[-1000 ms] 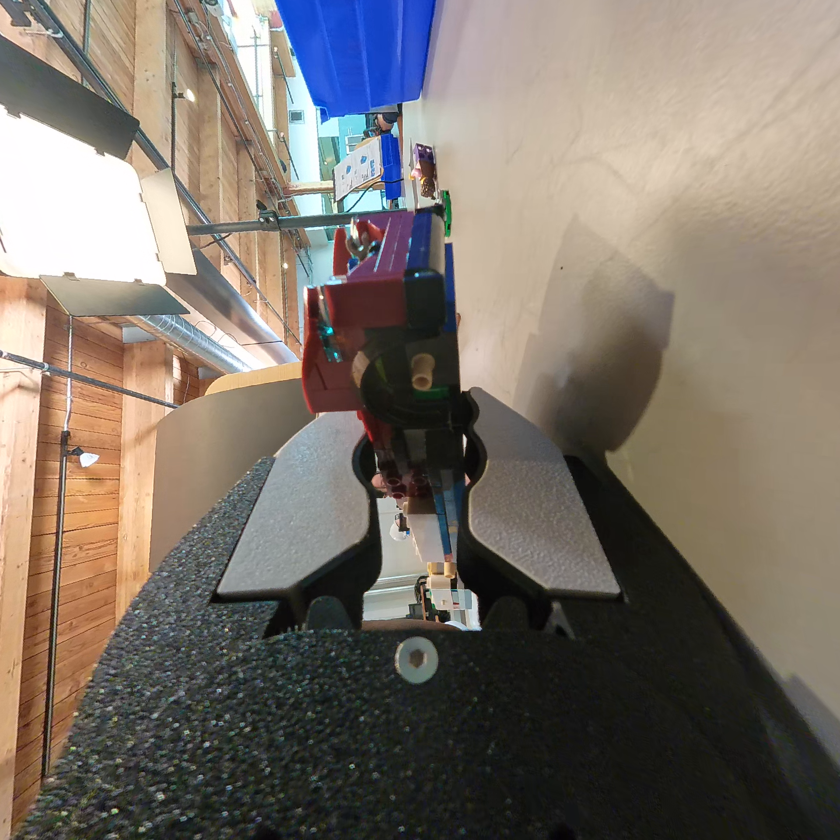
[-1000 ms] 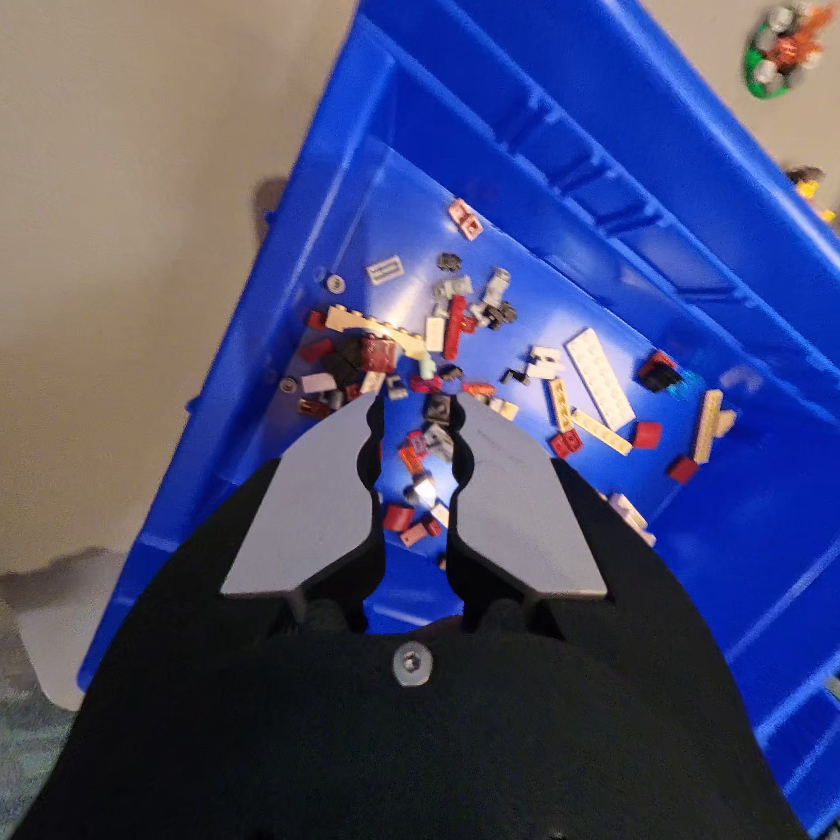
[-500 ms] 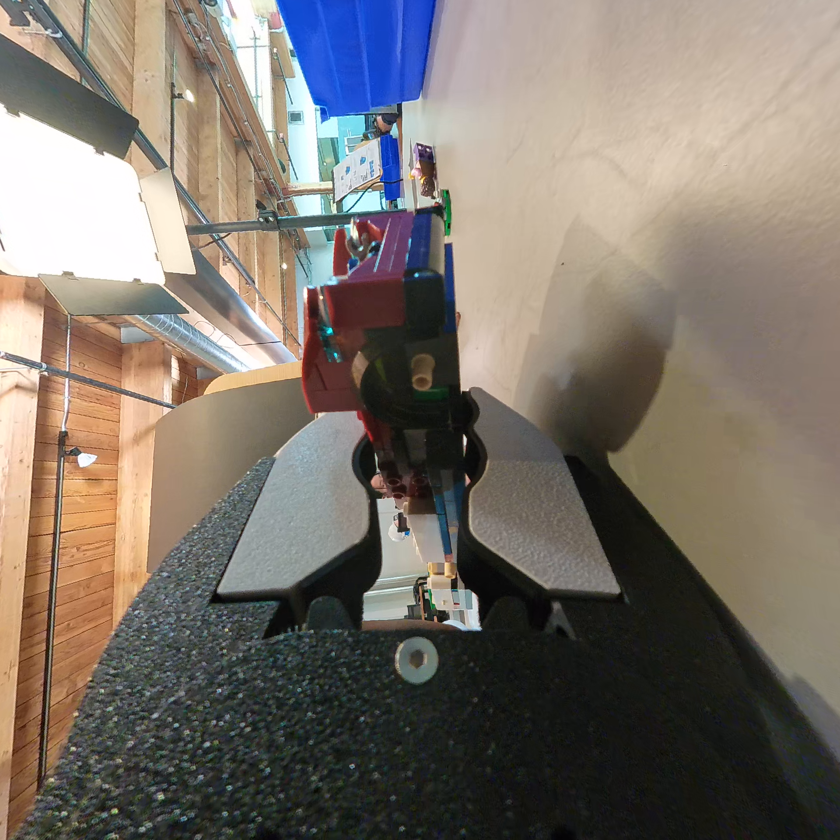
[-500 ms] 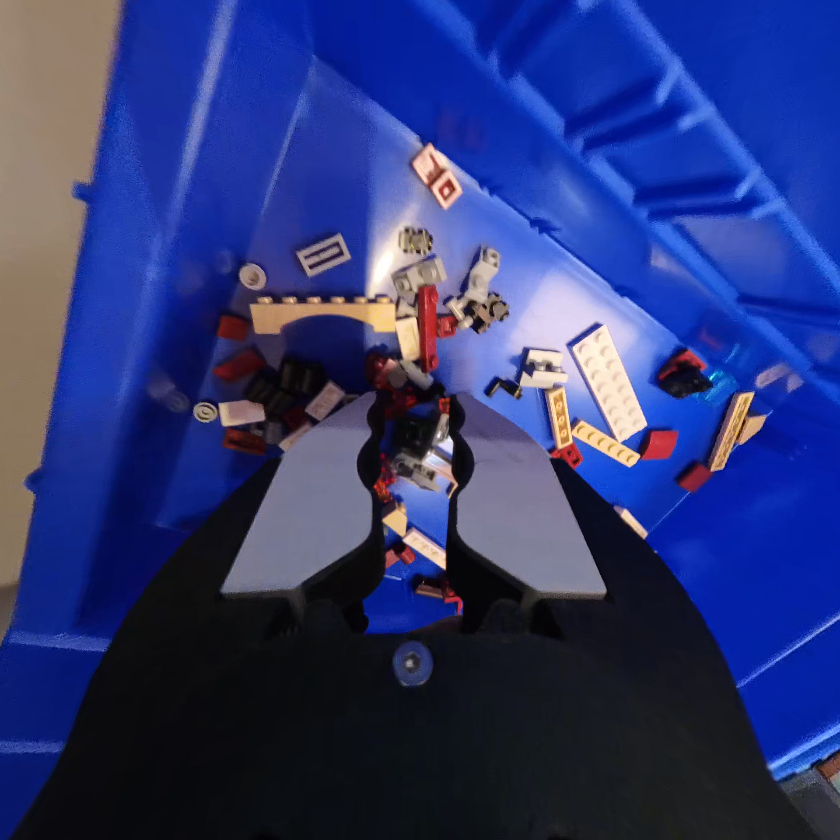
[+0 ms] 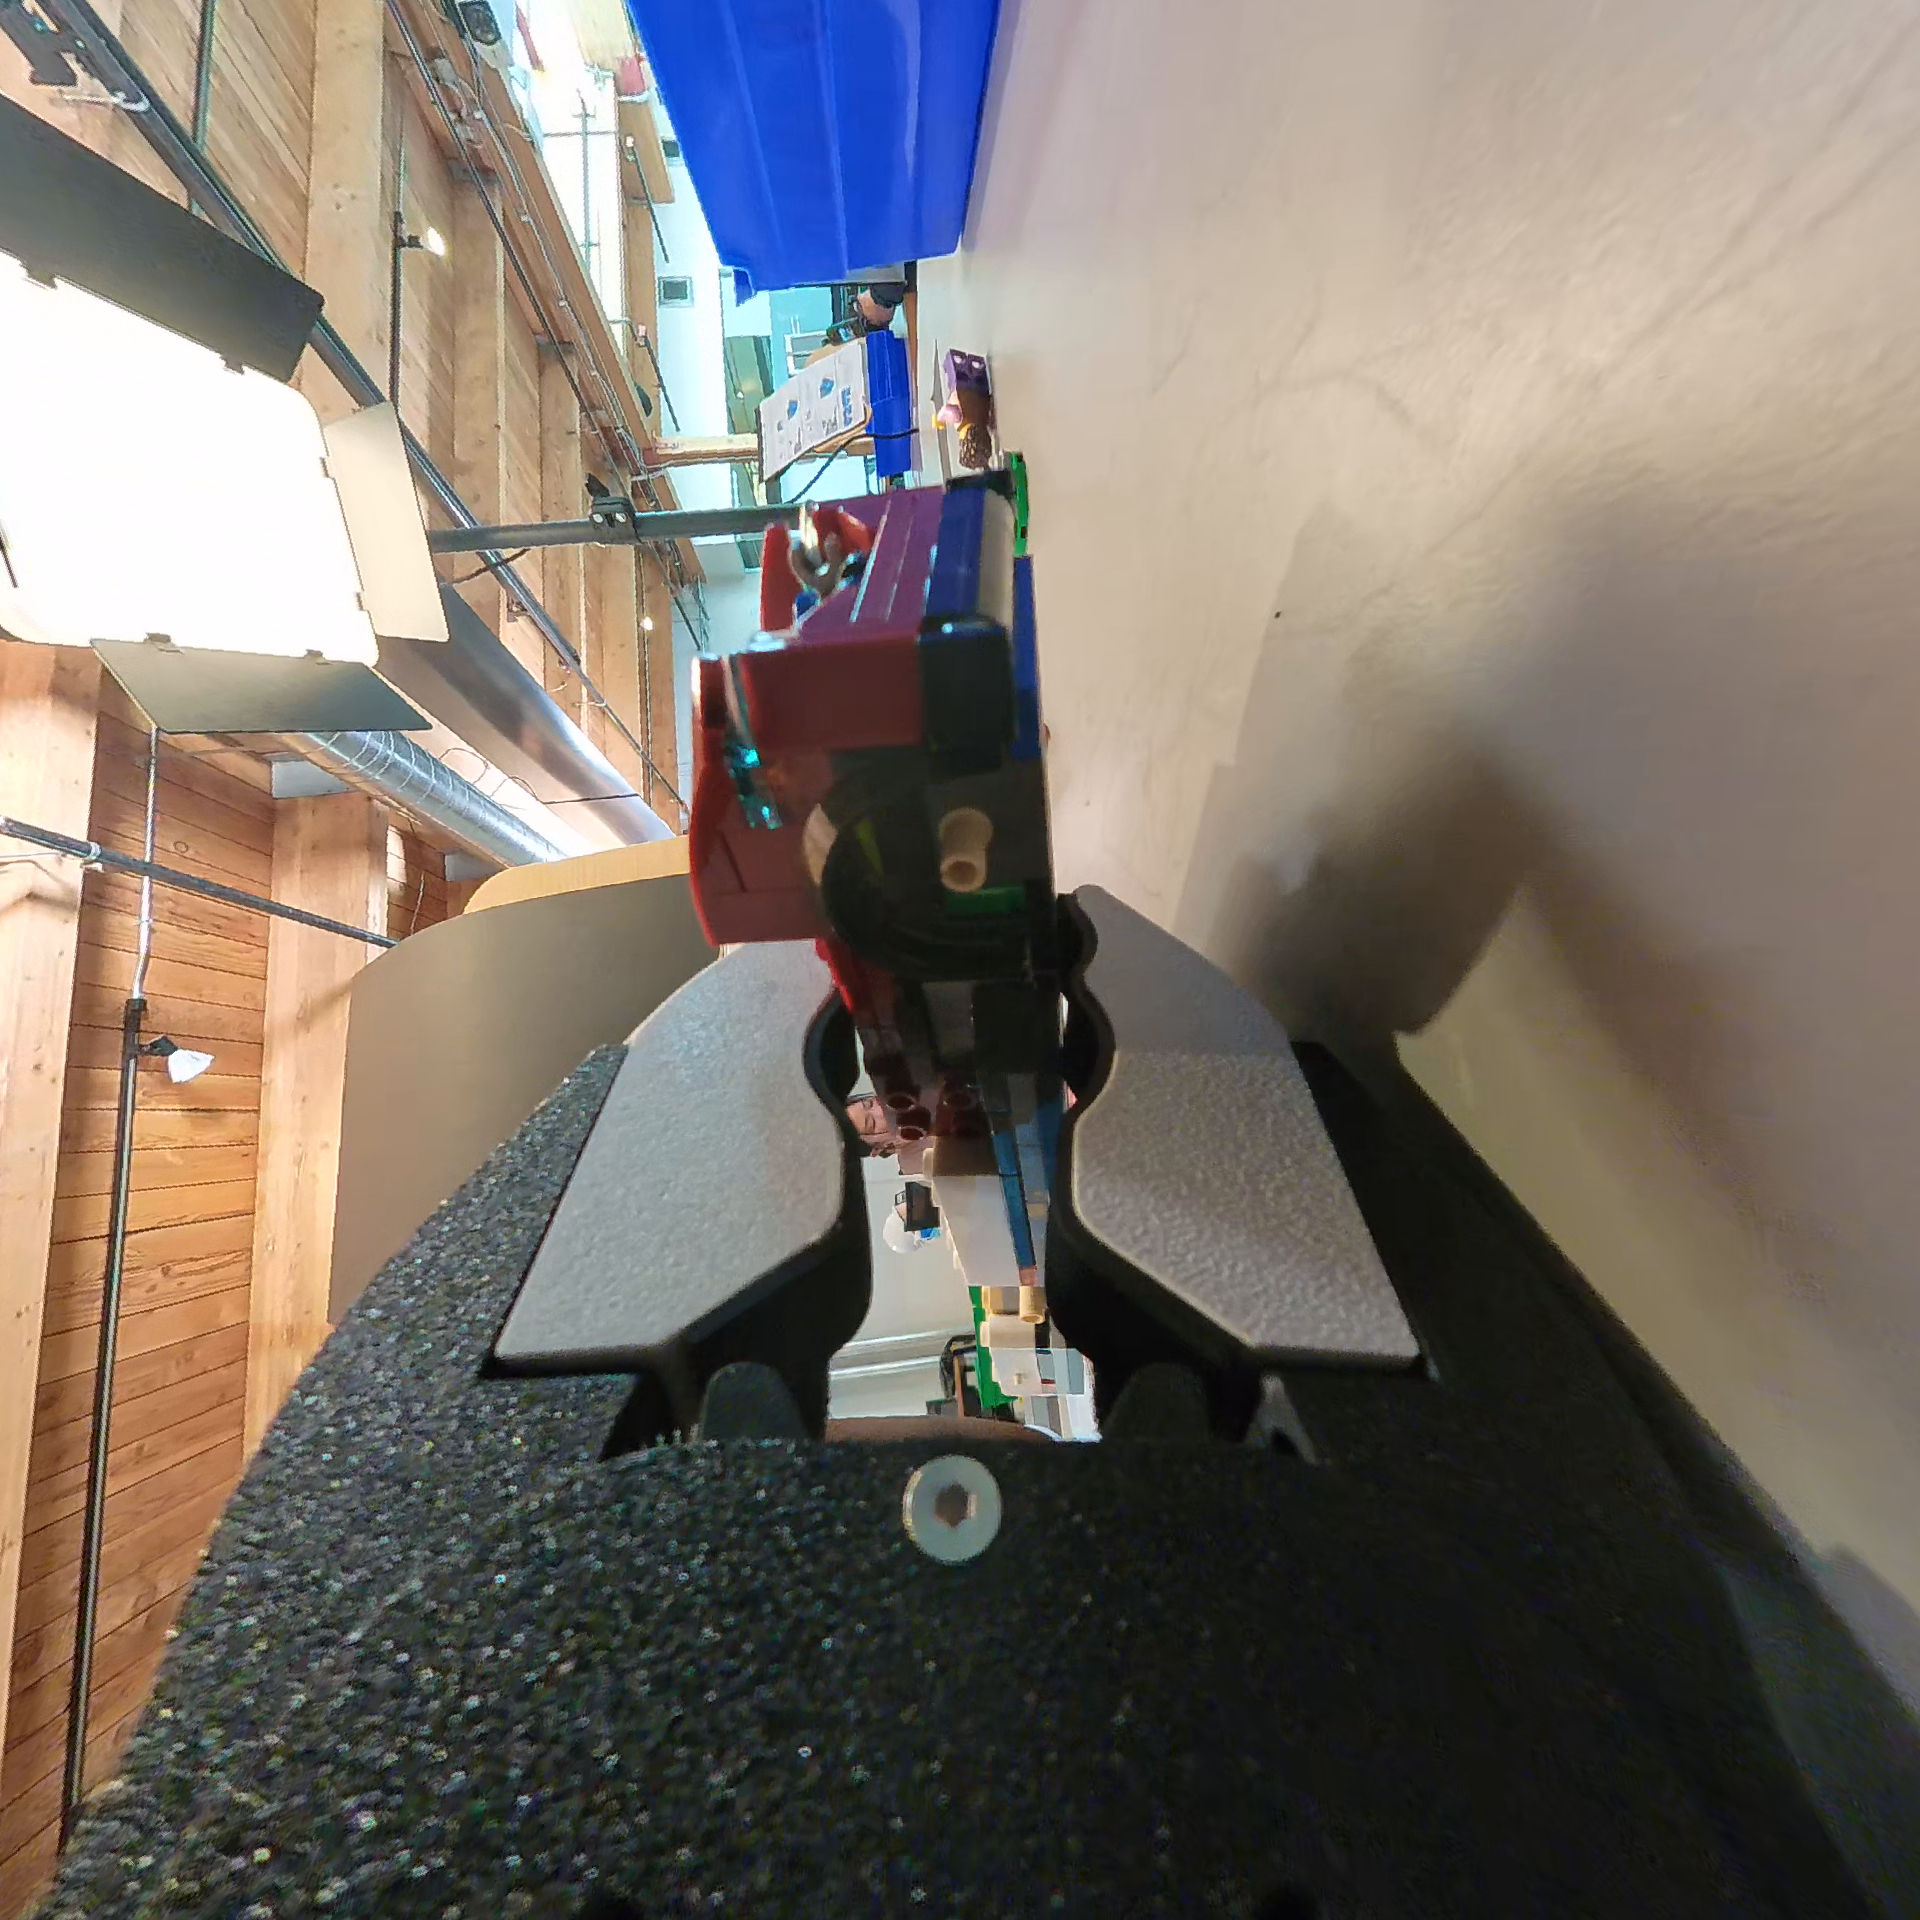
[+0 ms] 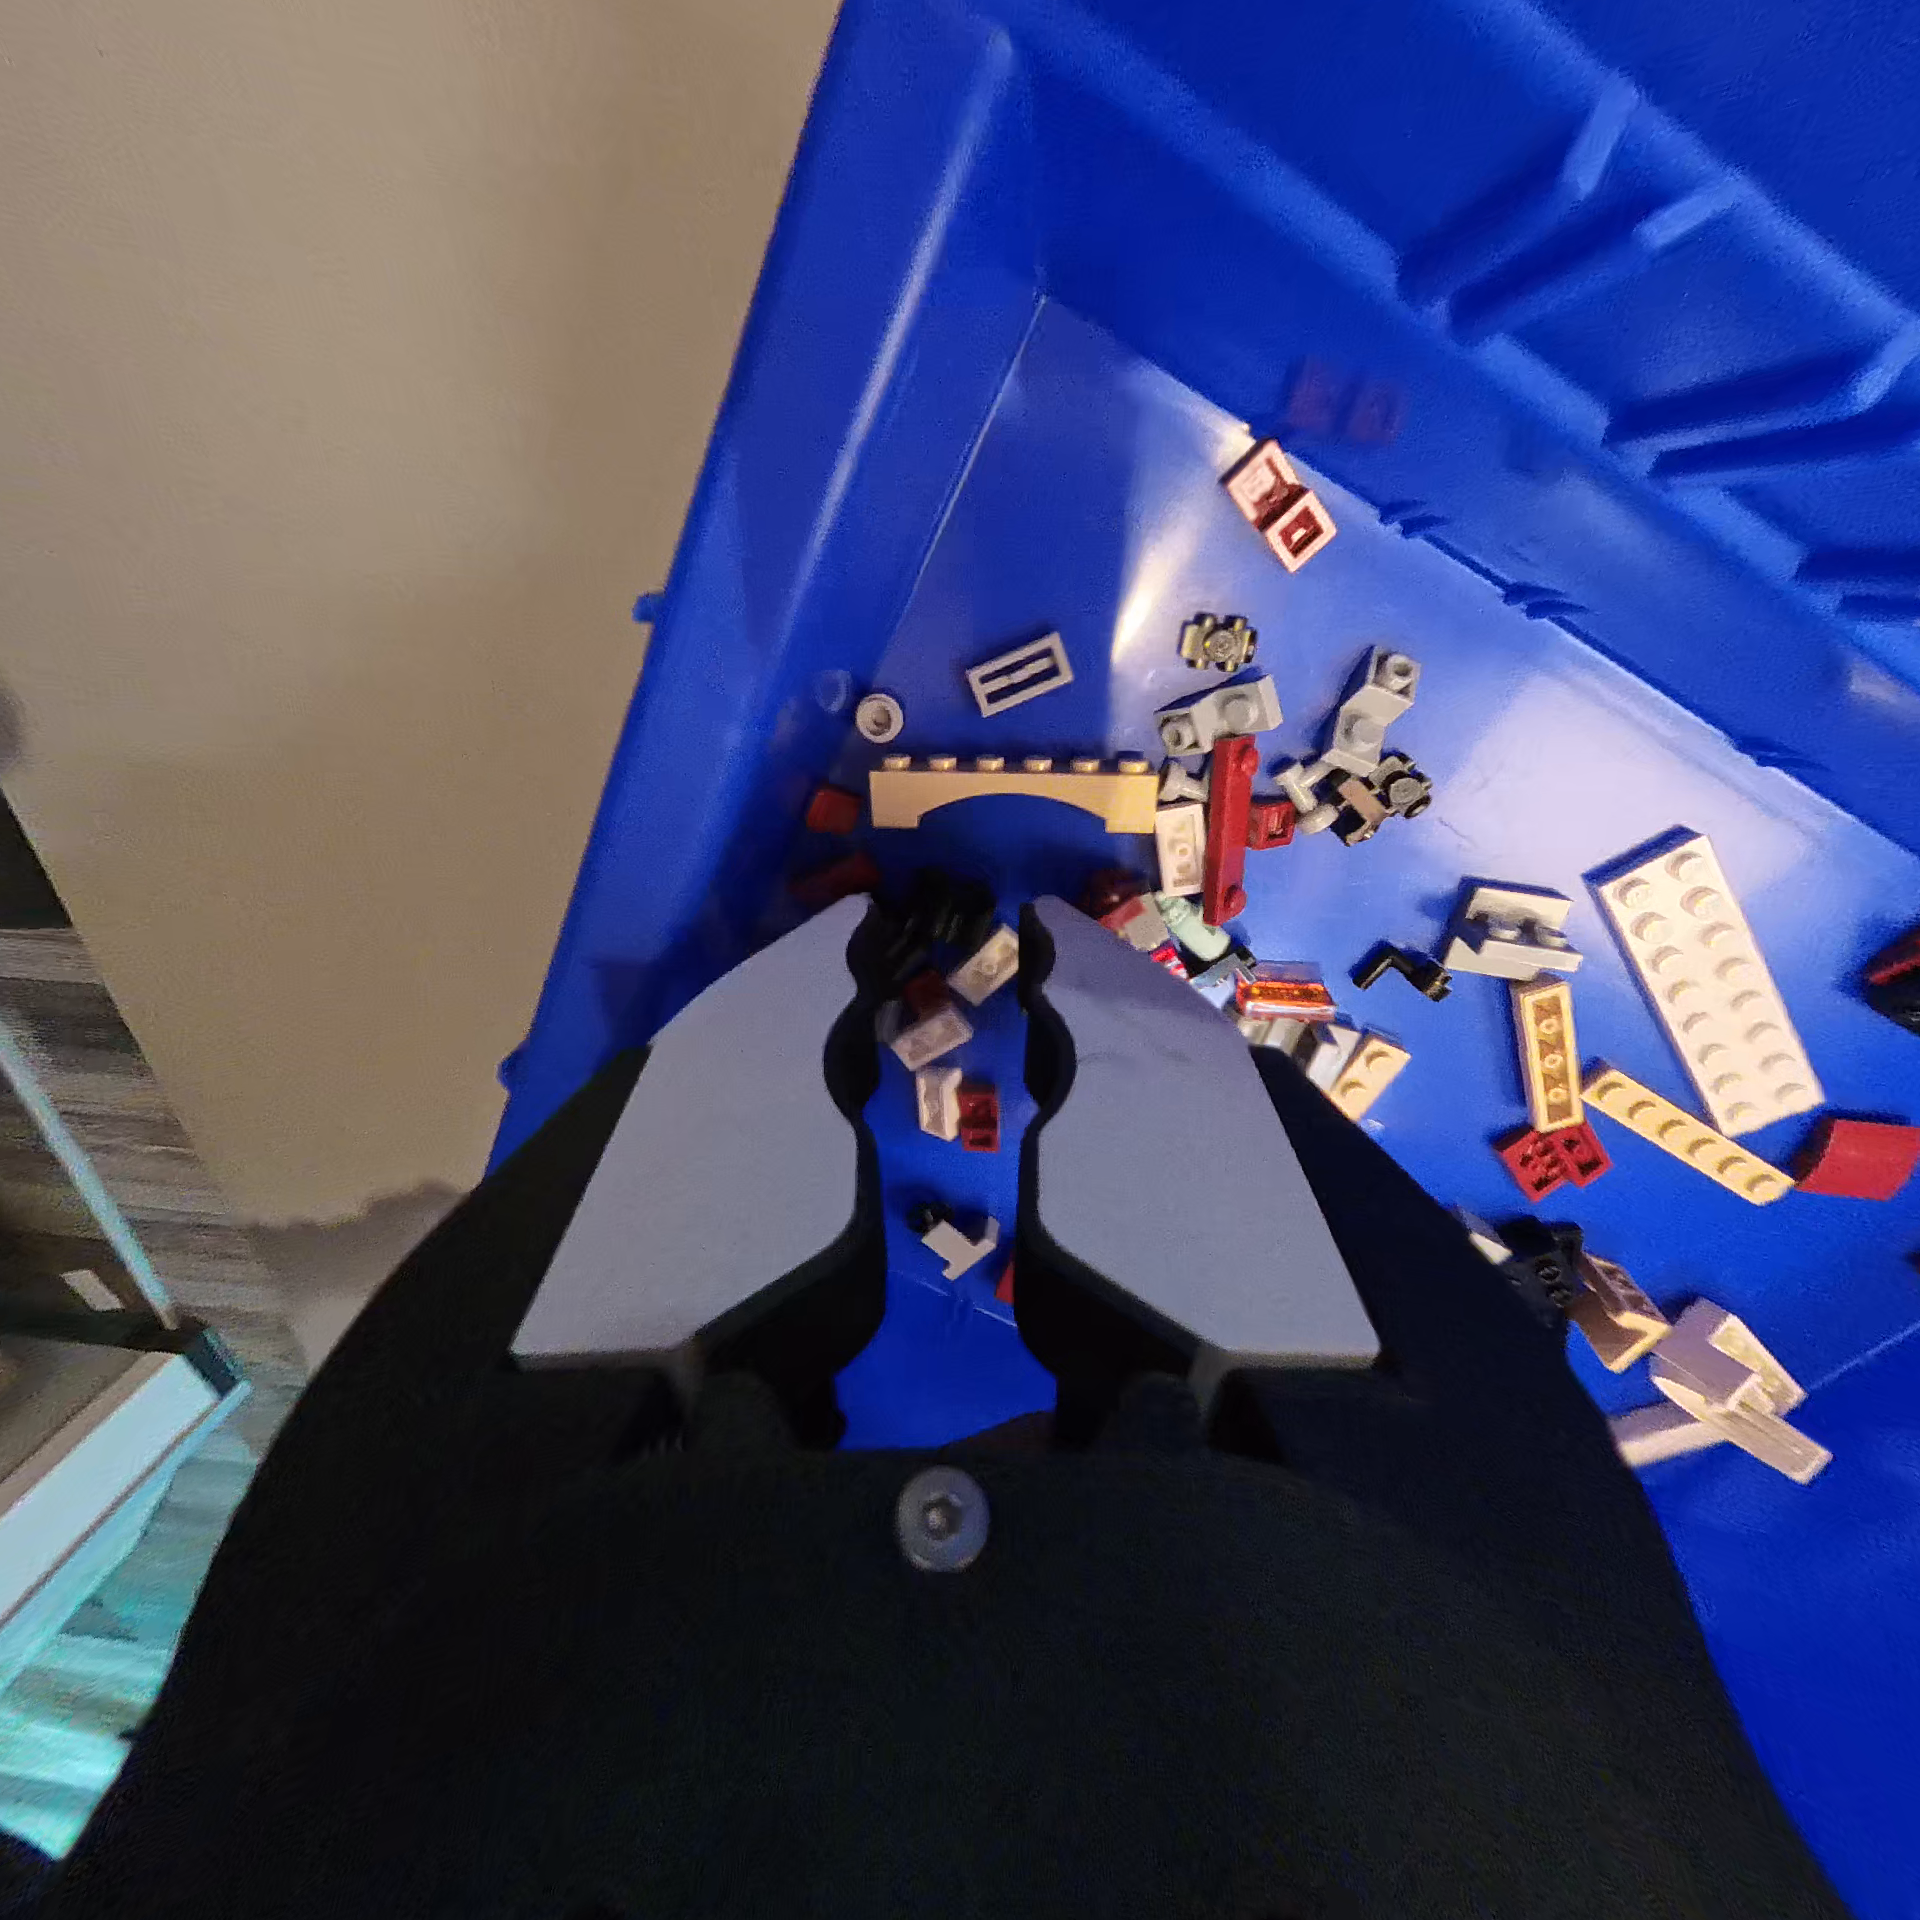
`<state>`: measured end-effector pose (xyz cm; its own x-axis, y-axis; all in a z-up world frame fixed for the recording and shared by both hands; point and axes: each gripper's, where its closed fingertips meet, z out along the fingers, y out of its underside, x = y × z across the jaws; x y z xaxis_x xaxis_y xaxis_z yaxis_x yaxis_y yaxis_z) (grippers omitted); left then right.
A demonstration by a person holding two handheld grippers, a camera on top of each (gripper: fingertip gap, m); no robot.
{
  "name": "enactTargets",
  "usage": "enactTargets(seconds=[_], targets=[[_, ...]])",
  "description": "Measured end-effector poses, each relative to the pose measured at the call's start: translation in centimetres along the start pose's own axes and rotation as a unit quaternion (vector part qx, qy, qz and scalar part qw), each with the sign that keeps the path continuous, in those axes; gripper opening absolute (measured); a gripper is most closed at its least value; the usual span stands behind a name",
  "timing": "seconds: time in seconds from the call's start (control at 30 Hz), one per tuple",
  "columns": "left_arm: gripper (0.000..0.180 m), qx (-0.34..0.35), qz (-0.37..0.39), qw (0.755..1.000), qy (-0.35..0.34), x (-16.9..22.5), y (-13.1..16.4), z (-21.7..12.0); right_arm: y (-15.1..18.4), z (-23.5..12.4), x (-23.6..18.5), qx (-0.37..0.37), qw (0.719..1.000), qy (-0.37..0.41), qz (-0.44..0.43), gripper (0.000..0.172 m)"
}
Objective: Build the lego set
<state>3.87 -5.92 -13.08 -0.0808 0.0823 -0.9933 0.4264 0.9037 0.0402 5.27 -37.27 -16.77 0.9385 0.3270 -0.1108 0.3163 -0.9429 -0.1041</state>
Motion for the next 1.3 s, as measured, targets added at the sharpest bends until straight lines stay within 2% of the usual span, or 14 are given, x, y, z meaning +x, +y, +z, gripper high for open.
enactTargets(seconds=[0.13,0.27,0.37,0.47,0.57,0.67,0.8,0.9,0.97,1.07,1.17,1.23,1.3], targets=[[0.037,0.004,-0.006,1.000,0.001,-0.1,-0.2,-0.2,-0.2,0.5,-0.5,-0.001,1.000,-0.023,0.018,0.021],[0.037,0.009,-0.010,1.000,0.000,-0.2,-0.7,-0.4,0.2,0.6,-0.3,-0.024,1.000,-0.002,0.020,0.019],[0.037,0.017,-0.011,1.000,-0.003,-0.5,-1.3,-0.6,0.2,0.0,-0.1,-0.031,0.999,0.025,0.024,0.019],[0.037,0.025,-0.010,1.000,-0.006,-0.7,-1.9,-0.8,-0.4,-2.4,0.6,-0.019,0.995,0.089,0.035,0.019],[0.038,0.033,-0.009,0.999,-0.010,-0.8,-2.4,-1.1,-3.0,-6.3,0.6,0.038,0.985,0.160,0.044,0.019],[0.038,0.038,-0.007,0.999,-0.012,-0.9,-2.6,-1.4,-7.7,-7.8,-1.9,0.128,0.977,0.169,0.034,0.019],[0.038,0.043,-0.007,0.999,-0.013,-1.0,-2.7,-2.2,-13.3,-3.3,-5.4,0.195,0.971,0.129,0.052,0.019],[0.038,0.046,-0.006,0.999,-0.012,-1.1,-2.5,-2.8,-15.3,1.0,-6.2,0.210,0.965,0.113,0.105,0.019],[0.038,0.049,-0.006,0.999,-0.013,-1.0,-2.4,-3.1,-15.2,2.7,-5.8,0.198,0.962,0.133,0.131,0.020],[0.039,0.050,-0.005,0.999,-0.011,-1.2,-2.1,-3.6,-15.2,1.7,-5.7,0.221,0.953,0.144,0.149,0.028],[0.039,0.050,-0.005,0.999,-0.010,-1.1,-1.8,-4.0,-12.9,-2.0,-4.9,0.203,0.952,0.187,0.131,0.030],[0.040,0.050,-0.005,0.999,-0.010,-0.8,-1.6,-4.3,-10.0,-5.6,-3.5,0.175,0.949,0.232,0.120,0.029],[0.040,0.051,-0.006,0.999,-0.010,-0.6,-1.6,-4.4,-6.7,-7.7,-2.5,0.135,0.958,0.233,0.098,0.026]])
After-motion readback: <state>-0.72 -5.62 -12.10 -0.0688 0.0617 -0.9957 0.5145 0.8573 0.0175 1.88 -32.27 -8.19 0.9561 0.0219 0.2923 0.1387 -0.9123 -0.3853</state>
